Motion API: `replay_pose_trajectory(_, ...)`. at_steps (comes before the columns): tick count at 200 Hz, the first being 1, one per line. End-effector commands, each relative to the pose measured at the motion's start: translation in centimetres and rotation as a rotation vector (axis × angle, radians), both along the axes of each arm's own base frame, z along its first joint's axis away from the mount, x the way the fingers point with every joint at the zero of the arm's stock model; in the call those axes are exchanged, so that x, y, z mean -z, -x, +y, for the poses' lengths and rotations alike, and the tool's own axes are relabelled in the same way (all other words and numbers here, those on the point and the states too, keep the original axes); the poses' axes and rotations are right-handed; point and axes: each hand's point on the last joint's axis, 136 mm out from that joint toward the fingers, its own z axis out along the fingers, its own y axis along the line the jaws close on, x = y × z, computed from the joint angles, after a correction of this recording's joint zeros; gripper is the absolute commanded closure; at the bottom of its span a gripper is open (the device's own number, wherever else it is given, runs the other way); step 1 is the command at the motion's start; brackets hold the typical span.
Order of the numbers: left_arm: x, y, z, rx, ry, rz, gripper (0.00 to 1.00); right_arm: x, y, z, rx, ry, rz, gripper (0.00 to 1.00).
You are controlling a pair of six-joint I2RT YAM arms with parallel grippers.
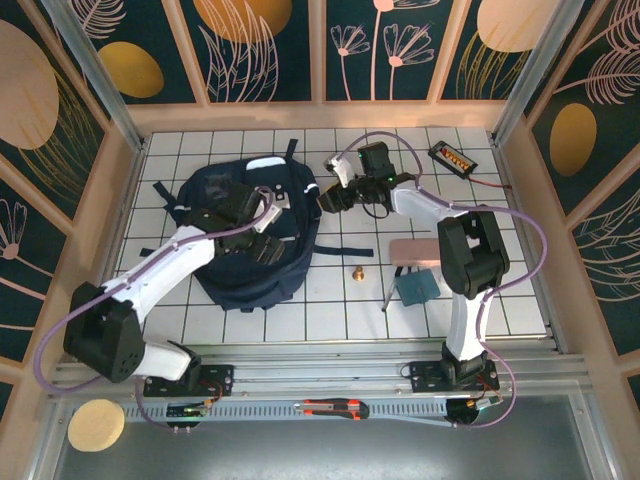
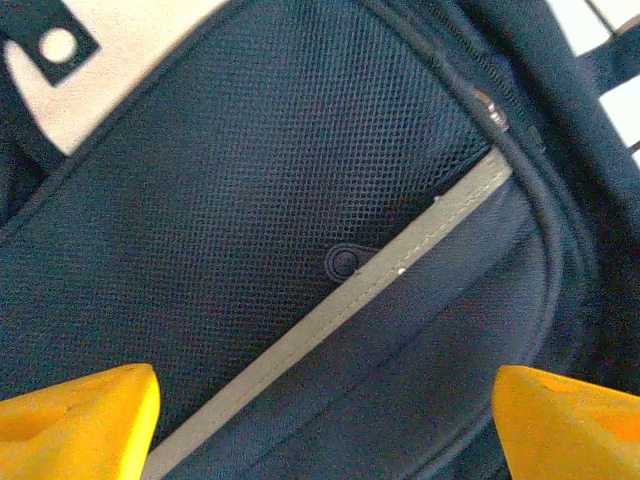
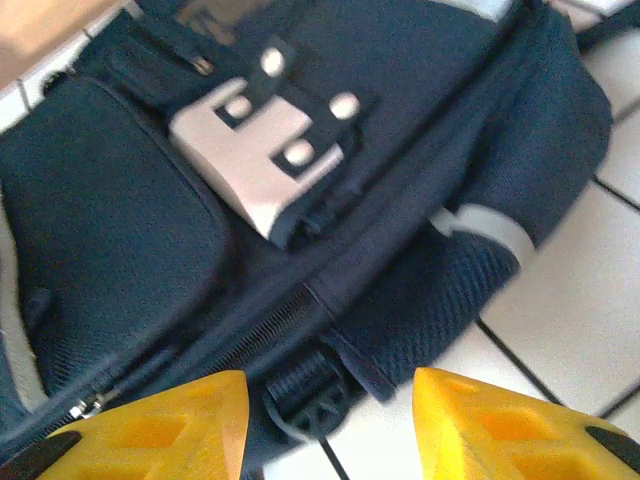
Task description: Pack the student bag
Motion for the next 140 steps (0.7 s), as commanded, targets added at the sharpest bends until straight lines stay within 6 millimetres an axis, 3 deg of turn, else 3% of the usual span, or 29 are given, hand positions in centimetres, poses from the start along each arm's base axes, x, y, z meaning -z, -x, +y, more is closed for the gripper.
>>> replay_pose_trajectory(1,0.1,-1.5,-0.1,0.046,-0.048,-0.039,0.15,-2.9,0.3,1.1,-0.068,-0.08,-0.105,0.53)
replay_pose_trajectory(77,4.3,-2.6,-1.8,0.102,-0.068,0.032,0.16,-1.8,1.7,0.9,-0.076,-0.087,-0.057,0.53)
replay_pose_trajectory(140,3.6,-0.1,-2.7,0.159,-0.047,0.067,0.13,-1.1,1.9,0.8,-0.072,-0.089,-0.035,0.53)
